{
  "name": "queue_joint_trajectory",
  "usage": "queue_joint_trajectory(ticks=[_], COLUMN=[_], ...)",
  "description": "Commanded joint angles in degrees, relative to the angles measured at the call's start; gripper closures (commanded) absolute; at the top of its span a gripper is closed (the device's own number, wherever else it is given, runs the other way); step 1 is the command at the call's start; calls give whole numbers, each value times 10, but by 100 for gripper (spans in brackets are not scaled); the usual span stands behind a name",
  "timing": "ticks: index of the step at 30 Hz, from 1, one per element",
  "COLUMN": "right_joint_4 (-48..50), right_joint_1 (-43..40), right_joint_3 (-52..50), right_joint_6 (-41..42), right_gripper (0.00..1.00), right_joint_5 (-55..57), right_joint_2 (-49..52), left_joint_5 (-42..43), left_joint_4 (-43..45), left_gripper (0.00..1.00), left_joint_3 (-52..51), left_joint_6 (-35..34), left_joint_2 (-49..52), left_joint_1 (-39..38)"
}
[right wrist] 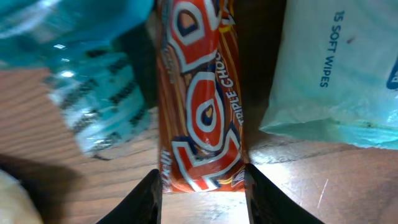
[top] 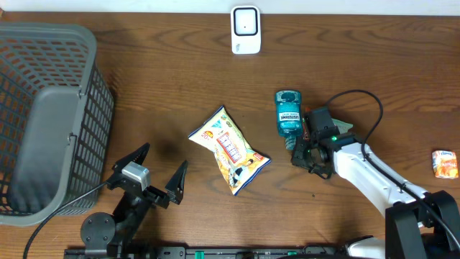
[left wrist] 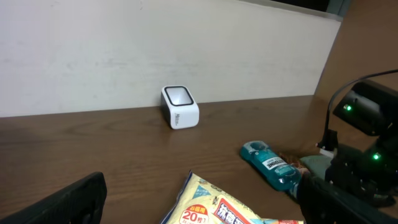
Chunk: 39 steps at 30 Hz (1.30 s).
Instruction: Scan the item barcode
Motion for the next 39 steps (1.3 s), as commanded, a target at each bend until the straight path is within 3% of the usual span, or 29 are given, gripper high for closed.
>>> queue_joint_trajectory(ticks=[1,8,11,16,22,29,34,37,39], right_joint_4=[11,-1,-29,-73,-80,-98,-1,63,102], right_joint_1=[6,6,5,-9,-27,-27,-27,-26,-23], right_joint_3=[-16,-19,-19,-19,7,63,62,62,62], right_joint_6=[13,44,67,109,68,67,67,22,-35], right_gripper=[64,84,97,99,99,99,87,75,59], right_joint_5=[22,73,101,137,46,37,123,61,10], right_joint_2=[-3,-3,-3,-3,-30,-108,-97,-66,-54], left_joint_5=[6,6,6,6,6,6,6,6,6], left_joint_4=[1,1,1,1,1,1,1,1,1], left_gripper=[2,2,2,2,2,2,2,2,2], left_joint_3=[1,1,1,1,1,1,1,1,1], left_joint_6=[-3,-3,-3,-3,-3,-3,-3,-3,-3], left_joint_2=[-3,-3,-3,-3,-3,-3,-3,-3,-3], left_joint_1=[-2,-2,-2,-2,-2,-2,-2,-2,-2])
